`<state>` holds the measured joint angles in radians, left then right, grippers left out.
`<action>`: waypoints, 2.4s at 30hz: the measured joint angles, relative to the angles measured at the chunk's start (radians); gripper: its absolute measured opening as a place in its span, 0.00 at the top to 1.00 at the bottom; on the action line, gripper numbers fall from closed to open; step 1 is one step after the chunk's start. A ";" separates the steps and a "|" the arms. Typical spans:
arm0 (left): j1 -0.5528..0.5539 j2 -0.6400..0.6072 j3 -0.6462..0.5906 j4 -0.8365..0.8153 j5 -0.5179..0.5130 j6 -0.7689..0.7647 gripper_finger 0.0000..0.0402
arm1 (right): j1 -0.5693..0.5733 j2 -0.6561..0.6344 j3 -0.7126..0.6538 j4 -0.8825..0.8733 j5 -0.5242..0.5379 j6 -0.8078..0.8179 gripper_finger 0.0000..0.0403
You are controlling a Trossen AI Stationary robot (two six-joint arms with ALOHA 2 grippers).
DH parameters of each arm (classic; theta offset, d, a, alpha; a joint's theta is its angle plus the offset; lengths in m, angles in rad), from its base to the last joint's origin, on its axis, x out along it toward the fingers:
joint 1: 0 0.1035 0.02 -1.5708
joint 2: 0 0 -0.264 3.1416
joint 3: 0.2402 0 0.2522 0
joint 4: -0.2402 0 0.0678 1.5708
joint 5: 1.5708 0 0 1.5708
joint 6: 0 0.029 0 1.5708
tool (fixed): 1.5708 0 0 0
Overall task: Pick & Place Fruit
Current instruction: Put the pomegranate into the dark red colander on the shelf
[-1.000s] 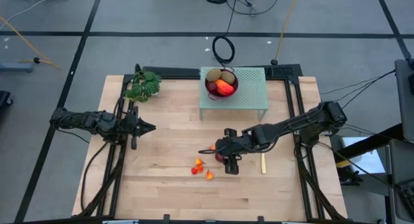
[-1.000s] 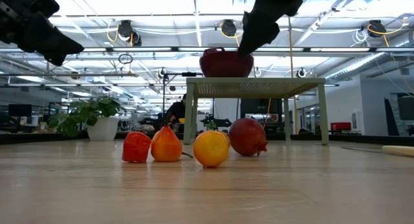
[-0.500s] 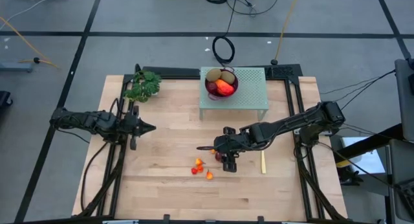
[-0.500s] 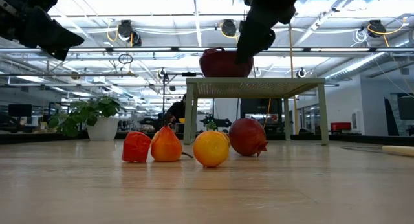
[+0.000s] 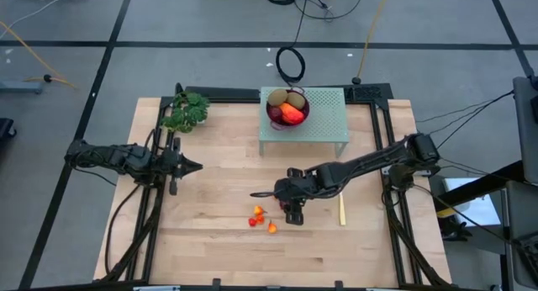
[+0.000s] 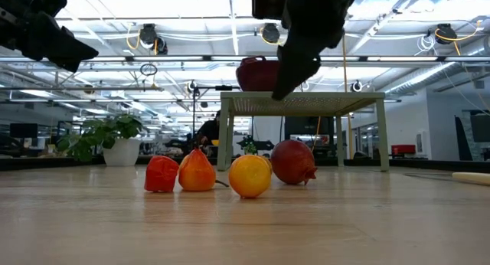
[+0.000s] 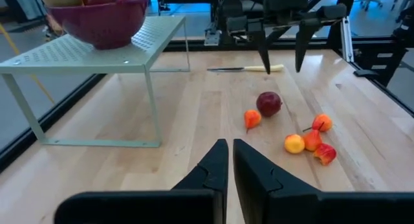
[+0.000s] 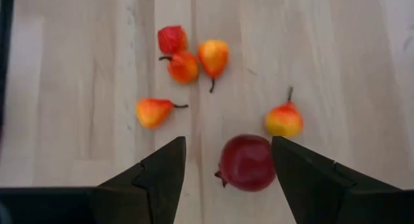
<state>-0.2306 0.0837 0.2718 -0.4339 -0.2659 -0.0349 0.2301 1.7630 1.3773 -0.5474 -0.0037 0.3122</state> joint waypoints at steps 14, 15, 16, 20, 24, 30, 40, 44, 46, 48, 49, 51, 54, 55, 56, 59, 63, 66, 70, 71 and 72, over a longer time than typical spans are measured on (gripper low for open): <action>0.000 0.000 0.000 -0.006 -0.004 0.003 0.96 | -0.034 0.003 0.000 -0.027 -0.024 -0.011 0.44; 0.000 0.000 0.000 -0.006 -0.005 0.003 0.95 | -0.033 0.003 -0.001 -0.026 -0.025 -0.011 0.44; 0.000 0.000 0.000 -0.006 -0.005 0.003 0.94 | -0.033 0.003 -0.003 -0.025 -0.025 -0.011 0.44; 0.000 0.000 0.000 -0.006 -0.005 0.002 0.92 | -0.028 0.003 -0.025 -0.026 -0.025 -0.011 0.44; 0.000 0.000 0.000 -0.005 -0.005 -0.001 0.93 | -0.025 0.003 -0.047 0.009 -0.024 -0.014 0.44; 0.000 0.000 0.000 -0.005 -0.005 0.000 0.96 | -0.020 0.003 -0.053 0.027 -0.023 -0.011 0.44; 0.000 0.000 0.000 -0.003 -0.005 0.000 0.96 | -0.019 0.021 -0.053 0.048 -0.017 0.057 0.44; 0.000 0.000 0.000 -0.002 -0.005 -0.001 0.93 | -0.013 0.039 -0.056 0.050 -0.024 0.095 0.44; 0.000 0.000 0.000 -0.003 -0.005 -0.002 0.93 | -0.015 0.048 -0.052 0.065 -0.021 0.109 0.44; 0.000 0.000 0.000 -0.003 -0.004 -0.001 0.94 | -0.019 0.052 -0.054 0.052 -0.001 0.127 0.44; 0.000 0.000 0.000 -0.004 -0.004 0.001 0.94 | -0.019 0.051 -0.055 0.043 0.009 0.131 0.44; 0.000 0.000 0.000 -0.003 -0.004 0.003 0.96 | -0.021 0.044 -0.056 0.054 0.022 0.133 0.44; 0.000 0.000 0.000 -0.002 -0.004 0.004 0.99 | -0.020 0.042 -0.052 0.046 0.029 0.124 0.44; 0.000 0.000 0.000 -0.003 -0.004 0.004 0.99 | -0.019 0.043 -0.054 0.033 0.030 0.124 0.44; 0.000 0.000 0.000 -0.003 -0.004 0.004 0.99 | -0.018 0.045 -0.056 0.028 0.029 0.123 0.44; 0.000 0.000 0.000 -0.003 -0.004 0.003 0.98 | -0.019 0.044 -0.054 0.041 0.055 0.123 0.44; 0.000 0.000 0.000 -0.003 -0.004 0.001 0.95 | -0.019 0.044 -0.054 0.032 0.070 0.121 0.44; 0.000 0.000 0.000 -0.003 -0.004 0.004 0.93 | -0.019 0.044 -0.054 0.034 0.056 0.124 0.44; 0.000 0.000 0.000 -0.003 -0.005 0.004 0.94 | -0.019 0.044 -0.054 0.022 0.058 0.177 0.44; 0.000 0.000 0.000 -0.003 -0.005 0.004 0.95 | -0.019 0.044 -0.054 0.021 0.060 0.196 0.44; 0.000 0.000 0.000 -0.003 -0.005 0.003 0.96 | -0.019 0.044 -0.054 0.020 0.060 0.213 0.44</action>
<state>-0.2306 0.0837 0.2718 -0.4366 -0.2707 -0.0314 0.2115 1.8072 1.3231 -0.5275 0.0564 0.5253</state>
